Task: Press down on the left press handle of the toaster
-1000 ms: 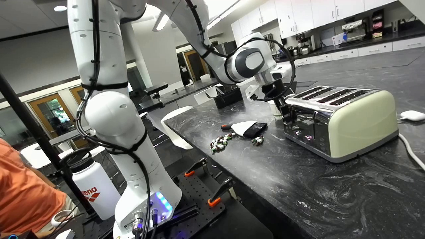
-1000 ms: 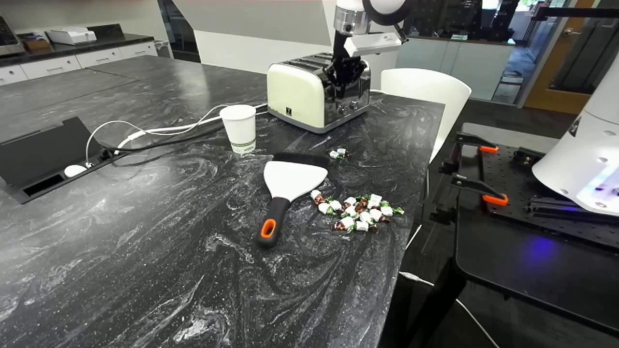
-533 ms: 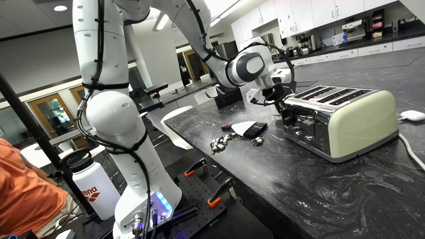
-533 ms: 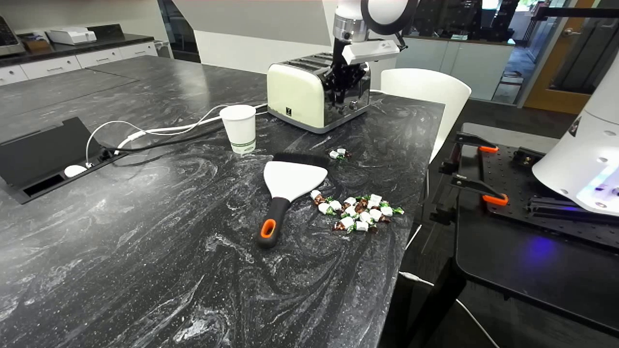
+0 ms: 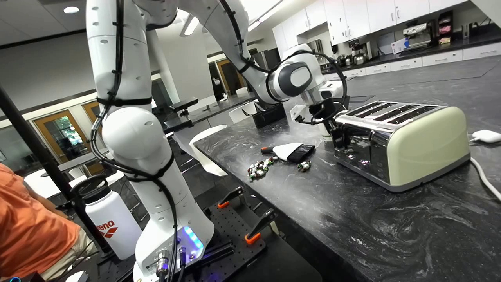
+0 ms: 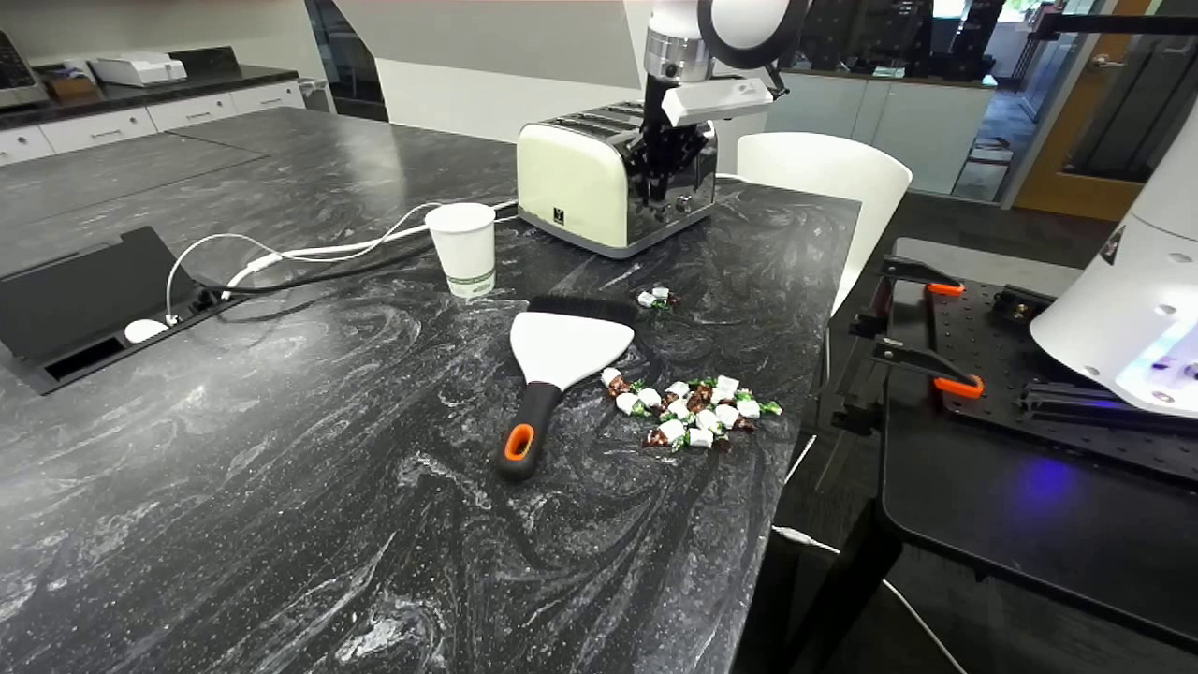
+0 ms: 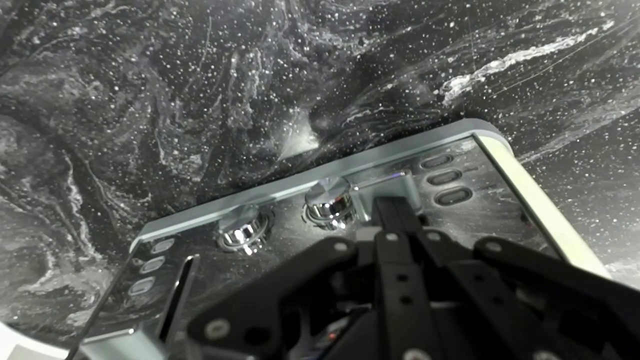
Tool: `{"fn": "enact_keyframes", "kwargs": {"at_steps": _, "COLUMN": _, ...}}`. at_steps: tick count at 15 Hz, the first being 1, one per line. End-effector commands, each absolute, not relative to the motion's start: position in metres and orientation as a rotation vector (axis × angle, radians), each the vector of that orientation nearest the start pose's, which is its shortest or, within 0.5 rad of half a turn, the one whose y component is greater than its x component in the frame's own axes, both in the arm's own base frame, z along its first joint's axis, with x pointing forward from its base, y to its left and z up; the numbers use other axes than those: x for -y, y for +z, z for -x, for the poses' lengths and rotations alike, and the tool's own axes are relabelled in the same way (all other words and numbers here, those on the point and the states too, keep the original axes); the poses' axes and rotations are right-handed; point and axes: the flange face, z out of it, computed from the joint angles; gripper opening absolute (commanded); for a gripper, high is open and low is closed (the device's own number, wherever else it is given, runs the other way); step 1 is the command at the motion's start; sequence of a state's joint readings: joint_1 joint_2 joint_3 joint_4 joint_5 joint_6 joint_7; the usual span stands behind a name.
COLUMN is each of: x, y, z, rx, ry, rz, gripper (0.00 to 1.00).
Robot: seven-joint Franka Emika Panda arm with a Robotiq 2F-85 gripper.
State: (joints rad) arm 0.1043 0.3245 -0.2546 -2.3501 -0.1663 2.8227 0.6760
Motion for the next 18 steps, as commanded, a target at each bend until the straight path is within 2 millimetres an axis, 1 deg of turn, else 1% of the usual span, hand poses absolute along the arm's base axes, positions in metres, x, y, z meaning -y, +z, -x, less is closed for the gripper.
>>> {"fn": "enact_keyframes", "kwargs": {"at_steps": 1, "x": 0.071, "y": 0.171, "z": -0.527, "rx": -1.088, "ry": -0.252, "rz": 3.054, "gripper": 0.0}}
{"fn": "enact_keyframes", "kwargs": {"at_steps": 4, "x": 0.072, "y": 0.164, "z": -0.526, "rx": -1.103, "ry": -0.23, "rz": 3.05, "gripper": 0.0}}
{"fn": "enact_keyframes", "kwargs": {"at_steps": 6, "x": 0.073, "y": 0.173, "z": -0.527, "rx": -1.104, "ry": -0.25, "rz": 3.048, "gripper": 0.0}}
{"fn": "enact_keyframes", "kwargs": {"at_steps": 7, "x": 0.074, "y": 0.187, "z": -0.526, "rx": -1.104, "ry": -0.288, "rz": 3.044, "gripper": 0.0}}
{"fn": "enact_keyframes", "kwargs": {"at_steps": 8, "x": 0.074, "y": 0.207, "z": -0.521, "rx": -1.099, "ry": -0.335, "rz": 3.03, "gripper": 0.0}}
{"fn": "enact_keyframes", "kwargs": {"at_steps": 9, "x": 0.076, "y": 0.22, "z": -0.517, "rx": -1.137, "ry": -0.34, "rz": 3.031, "gripper": 0.0}}
{"fn": "enact_keyframes", "kwargs": {"at_steps": 10, "x": 0.077, "y": 0.236, "z": -0.507, "rx": -1.162, "ry": -0.329, "rz": 3.009, "gripper": 0.0}}
{"fn": "enact_keyframes", "kwargs": {"at_steps": 11, "x": 0.078, "y": 0.247, "z": -0.5, "rx": -1.183, "ry": -0.361, "rz": 2.991, "gripper": 0.0}}
{"fn": "enact_keyframes", "kwargs": {"at_steps": 13, "x": 0.08, "y": 0.276, "z": -0.481, "rx": -1.207, "ry": -0.397, "rz": 2.962, "gripper": 0.0}}
{"fn": "enact_keyframes", "kwargs": {"at_steps": 16, "x": 0.078, "y": 0.319, "z": -0.464, "rx": -1.158, "ry": -0.514, "rz": 2.943, "gripper": 0.0}}
{"fn": "enact_keyframes", "kwargs": {"at_steps": 18, "x": 0.073, "y": 0.35, "z": -0.449, "rx": -1.102, "ry": -0.576, "rz": 2.948, "gripper": 0.0}}
